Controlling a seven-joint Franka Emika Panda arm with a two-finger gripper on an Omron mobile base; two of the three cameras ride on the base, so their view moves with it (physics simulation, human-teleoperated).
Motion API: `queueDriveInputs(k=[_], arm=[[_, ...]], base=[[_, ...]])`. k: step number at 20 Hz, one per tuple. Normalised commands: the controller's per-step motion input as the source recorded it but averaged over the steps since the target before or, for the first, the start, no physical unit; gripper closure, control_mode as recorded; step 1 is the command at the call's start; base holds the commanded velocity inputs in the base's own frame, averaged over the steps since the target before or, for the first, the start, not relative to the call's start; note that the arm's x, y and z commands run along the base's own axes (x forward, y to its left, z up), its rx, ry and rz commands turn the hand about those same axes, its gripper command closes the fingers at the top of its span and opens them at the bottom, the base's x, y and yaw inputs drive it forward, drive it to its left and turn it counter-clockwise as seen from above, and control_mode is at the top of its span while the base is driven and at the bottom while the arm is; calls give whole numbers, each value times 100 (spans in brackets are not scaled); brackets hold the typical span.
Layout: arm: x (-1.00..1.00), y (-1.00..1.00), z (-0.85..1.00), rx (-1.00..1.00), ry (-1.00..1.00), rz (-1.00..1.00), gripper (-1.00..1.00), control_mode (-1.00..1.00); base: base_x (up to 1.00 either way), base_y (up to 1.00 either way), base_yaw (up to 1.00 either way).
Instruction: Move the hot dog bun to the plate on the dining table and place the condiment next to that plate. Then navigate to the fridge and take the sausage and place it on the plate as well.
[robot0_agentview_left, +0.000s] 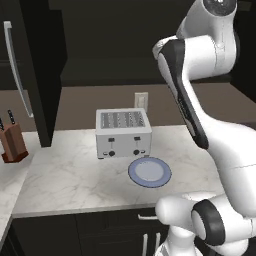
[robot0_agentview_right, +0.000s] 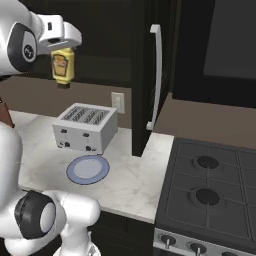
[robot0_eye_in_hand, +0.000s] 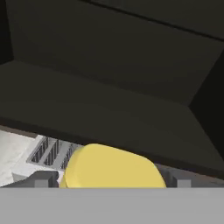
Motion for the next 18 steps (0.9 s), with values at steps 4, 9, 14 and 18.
queueDriveInputs(k=[4,9,14,18], arm=[[-88,0,-69,0,0,4,100,-100],[-40,-2,-84,0,-5,0,100,-100],[-4,-7,-47,0,0,0,100,100],[0,0,0,0,0,0,100,100]], base=[[0,0,0],[0,0,0],[-9,0,0],[-100,0,0]])
